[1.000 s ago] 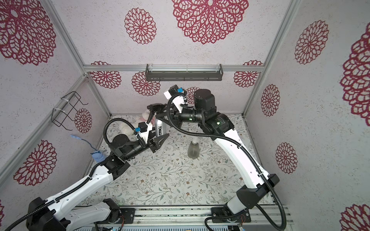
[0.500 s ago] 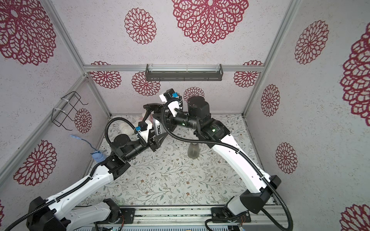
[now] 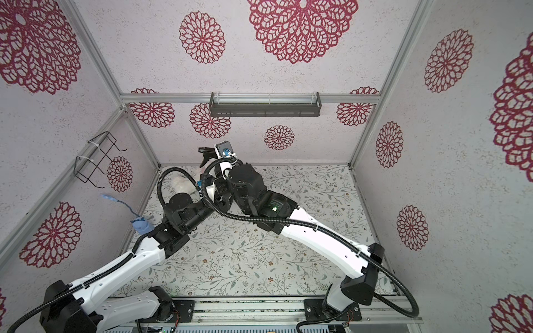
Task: Attach spray nozzles to spray bottles
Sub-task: Screw the spray nozzle on the spray bottle.
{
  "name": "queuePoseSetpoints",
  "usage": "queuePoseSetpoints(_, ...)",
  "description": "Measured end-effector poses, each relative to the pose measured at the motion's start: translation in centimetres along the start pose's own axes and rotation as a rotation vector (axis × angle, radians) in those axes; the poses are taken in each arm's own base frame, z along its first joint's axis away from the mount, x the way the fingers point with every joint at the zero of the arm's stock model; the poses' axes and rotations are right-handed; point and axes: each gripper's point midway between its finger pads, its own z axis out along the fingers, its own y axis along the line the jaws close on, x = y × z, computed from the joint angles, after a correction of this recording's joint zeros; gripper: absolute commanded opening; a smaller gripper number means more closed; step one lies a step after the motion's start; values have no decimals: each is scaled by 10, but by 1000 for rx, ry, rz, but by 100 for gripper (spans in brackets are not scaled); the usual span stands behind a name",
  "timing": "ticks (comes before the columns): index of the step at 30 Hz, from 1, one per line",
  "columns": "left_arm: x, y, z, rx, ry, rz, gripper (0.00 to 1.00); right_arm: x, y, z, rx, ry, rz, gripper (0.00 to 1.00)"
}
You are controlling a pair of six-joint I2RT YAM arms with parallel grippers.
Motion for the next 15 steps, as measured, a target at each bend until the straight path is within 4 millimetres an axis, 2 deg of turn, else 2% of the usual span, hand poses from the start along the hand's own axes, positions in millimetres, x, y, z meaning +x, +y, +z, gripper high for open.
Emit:
queuePoseSetpoints(6, 2, 7, 0, -46, 14, 8, 6, 1, -5, 0, 180, -28, -15, 28)
queuePoseSetpoints(11, 2, 10, 0, -70, 25, 13, 6, 1, -6, 0, 181, -21, -14, 51)
queuePoseSetpoints(15, -11, 16, -6, -97, -16, 8, 6, 3, -2, -8, 79, 19, -23, 67)
